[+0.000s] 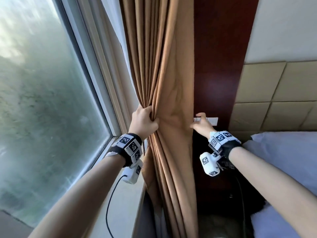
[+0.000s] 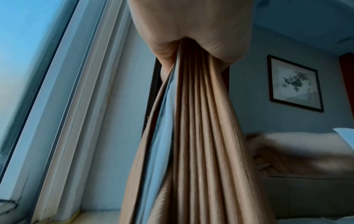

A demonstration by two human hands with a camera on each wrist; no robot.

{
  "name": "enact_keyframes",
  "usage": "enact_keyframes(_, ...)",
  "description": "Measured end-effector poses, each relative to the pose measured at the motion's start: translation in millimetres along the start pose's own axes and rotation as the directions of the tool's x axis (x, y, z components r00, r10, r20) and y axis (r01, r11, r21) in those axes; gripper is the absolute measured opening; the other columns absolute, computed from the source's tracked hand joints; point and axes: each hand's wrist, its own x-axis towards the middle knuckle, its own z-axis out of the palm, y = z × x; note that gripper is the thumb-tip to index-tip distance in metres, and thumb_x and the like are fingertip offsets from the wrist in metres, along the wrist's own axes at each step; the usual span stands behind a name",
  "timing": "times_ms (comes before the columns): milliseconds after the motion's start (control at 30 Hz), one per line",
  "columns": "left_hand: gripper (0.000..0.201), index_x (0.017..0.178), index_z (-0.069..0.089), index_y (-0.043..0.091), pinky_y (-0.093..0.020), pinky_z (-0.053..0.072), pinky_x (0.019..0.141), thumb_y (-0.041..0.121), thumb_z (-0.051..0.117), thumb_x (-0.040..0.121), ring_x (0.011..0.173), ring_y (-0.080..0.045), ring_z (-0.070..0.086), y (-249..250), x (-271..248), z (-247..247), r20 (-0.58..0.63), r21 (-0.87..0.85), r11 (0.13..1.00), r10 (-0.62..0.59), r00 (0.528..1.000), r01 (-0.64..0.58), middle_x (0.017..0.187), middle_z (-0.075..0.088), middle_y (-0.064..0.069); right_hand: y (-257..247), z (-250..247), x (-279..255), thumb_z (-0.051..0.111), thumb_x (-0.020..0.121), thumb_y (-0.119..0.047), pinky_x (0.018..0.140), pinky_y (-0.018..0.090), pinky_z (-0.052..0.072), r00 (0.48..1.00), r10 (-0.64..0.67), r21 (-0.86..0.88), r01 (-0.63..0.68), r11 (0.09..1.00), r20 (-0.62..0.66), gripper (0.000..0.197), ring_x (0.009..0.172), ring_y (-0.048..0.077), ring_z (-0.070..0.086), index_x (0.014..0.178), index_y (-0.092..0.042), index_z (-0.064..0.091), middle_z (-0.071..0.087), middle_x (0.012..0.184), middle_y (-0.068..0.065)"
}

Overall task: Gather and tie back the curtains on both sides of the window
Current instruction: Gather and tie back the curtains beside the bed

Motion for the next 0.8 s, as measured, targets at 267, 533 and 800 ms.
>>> enact_keyframes(267,0.044,0.054,0.029,0.025,-0.024,0.027,0.060,0.015,0.064,0.078,0.059,-0.016,0.036,2.1,1.6,2.9,-0.042,0.046,0.997,-0.060,0.997,0.062,0.058,0.037,0.003,3.9,-39.8,69.1,0.067,0.083,-0.008,0.101,0.041,0.041,0.983,0.108,0.016,-0.112,0.994,0.148,0.094,0.128,0.028,0.041,0.152,-0.026,0.005,0.042,0.139,0.017)
enact_keyframes(533,0.032,0.055,0.039,0.016,-0.025,0.030,0.059,0.013,0.064,0.075,0.068,-0.022,0.045,-0.6,6.0,2.9,-0.045,0.018,0.974,-0.225,0.973,0.226,0.064,0.048,-0.006,-22.0,-39.4,115.7,0.072,0.080,-0.015,0.103,0.037,0.028,0.969,-0.004,0.151,-0.034,0.988,0.247,0.110,0.139,0.021,0.031,0.153,-0.023,-0.009,0.032,0.154,0.002)
enact_keyframes(800,0.034,0.055,0.038,0.019,-0.015,0.026,0.053,0.015,0.064,0.077,0.060,-0.007,0.039,8.7,6.7,8.1,-0.073,0.032,0.961,-0.273,0.959,0.276,0.062,0.042,0.002,-30.6,-34.5,198.5,0.094,0.036,-0.038,0.109,0.051,0.036,0.981,-0.097,0.293,0.045,0.955,0.166,0.132,0.123,0.017,0.053,0.147,-0.029,0.025,0.054,0.137,-0.008)
